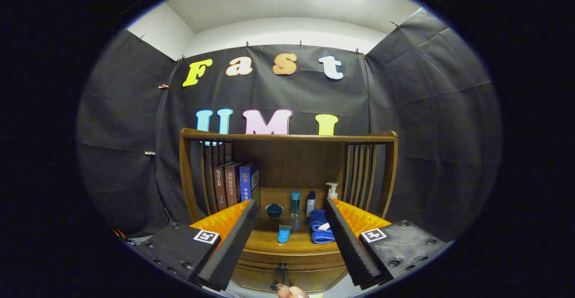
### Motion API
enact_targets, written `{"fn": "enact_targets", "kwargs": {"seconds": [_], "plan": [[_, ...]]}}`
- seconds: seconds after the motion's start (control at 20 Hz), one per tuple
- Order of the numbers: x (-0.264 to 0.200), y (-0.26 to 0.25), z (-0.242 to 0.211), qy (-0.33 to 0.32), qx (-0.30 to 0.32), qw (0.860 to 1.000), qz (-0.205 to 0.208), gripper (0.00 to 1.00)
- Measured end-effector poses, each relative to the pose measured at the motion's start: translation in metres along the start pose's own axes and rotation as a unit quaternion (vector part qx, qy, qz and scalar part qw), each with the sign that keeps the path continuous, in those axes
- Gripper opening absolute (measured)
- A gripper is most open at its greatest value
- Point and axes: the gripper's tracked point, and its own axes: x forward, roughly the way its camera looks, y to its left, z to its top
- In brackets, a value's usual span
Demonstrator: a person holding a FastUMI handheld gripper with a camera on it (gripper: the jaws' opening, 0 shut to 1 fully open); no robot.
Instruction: Pull open the drawer, take out the items inside it, and place them on the countertop above the cabinet.
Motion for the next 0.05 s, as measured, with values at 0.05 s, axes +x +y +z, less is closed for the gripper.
{"fn": "enact_targets", "kwargs": {"seconds": [0.05], "plan": [[-0.0003, 0.0, 0.0002, 0.0, 0.0, 1.0, 0.0, 0.99]]}}
